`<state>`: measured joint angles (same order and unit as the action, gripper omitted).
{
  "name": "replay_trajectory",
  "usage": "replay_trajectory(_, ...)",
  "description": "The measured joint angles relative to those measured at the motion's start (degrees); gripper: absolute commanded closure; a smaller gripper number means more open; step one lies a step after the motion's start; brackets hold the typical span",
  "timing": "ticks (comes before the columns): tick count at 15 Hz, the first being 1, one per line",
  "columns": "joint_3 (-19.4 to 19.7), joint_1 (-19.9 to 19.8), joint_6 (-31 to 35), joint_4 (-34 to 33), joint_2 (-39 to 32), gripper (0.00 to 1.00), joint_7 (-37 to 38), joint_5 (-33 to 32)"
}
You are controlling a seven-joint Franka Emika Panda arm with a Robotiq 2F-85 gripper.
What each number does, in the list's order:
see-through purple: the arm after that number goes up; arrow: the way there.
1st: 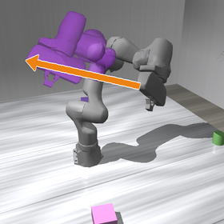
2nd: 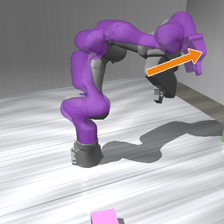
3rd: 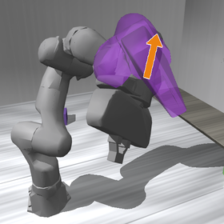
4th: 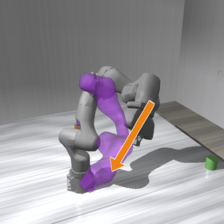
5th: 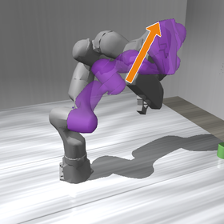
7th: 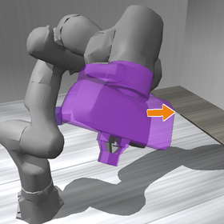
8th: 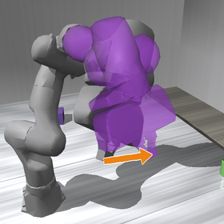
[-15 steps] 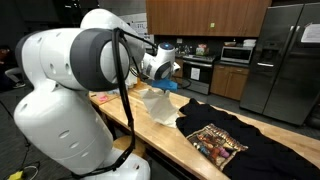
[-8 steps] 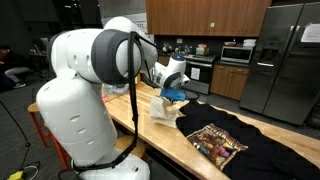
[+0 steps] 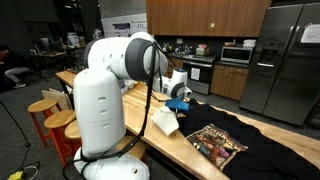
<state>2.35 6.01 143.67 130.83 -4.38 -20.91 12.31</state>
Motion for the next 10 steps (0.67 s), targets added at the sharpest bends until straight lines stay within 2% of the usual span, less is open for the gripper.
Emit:
replay_trajectory(1,-0.33,-0.25,0.01,-0.74,-1.12,0.97,1.38,-1.75)
replay_trajectory(2,-0.60,-0.46,0.01,-1.34,-1.91,0.90,2.89,-3.54)
replay_trajectory(3,-0.78,-0.60,0.00,-1.73,-2.31,0.65,4.39,-5.22)
replay_trajectory(6,-1.15,-0.63,-0.04,-2.17,-2.37,0.57,9.93,-11.10)
replay_trajectory(10,-2.06,-0.25,-0.03,-2.04,-0.76,0.33,20.22,-21.94)
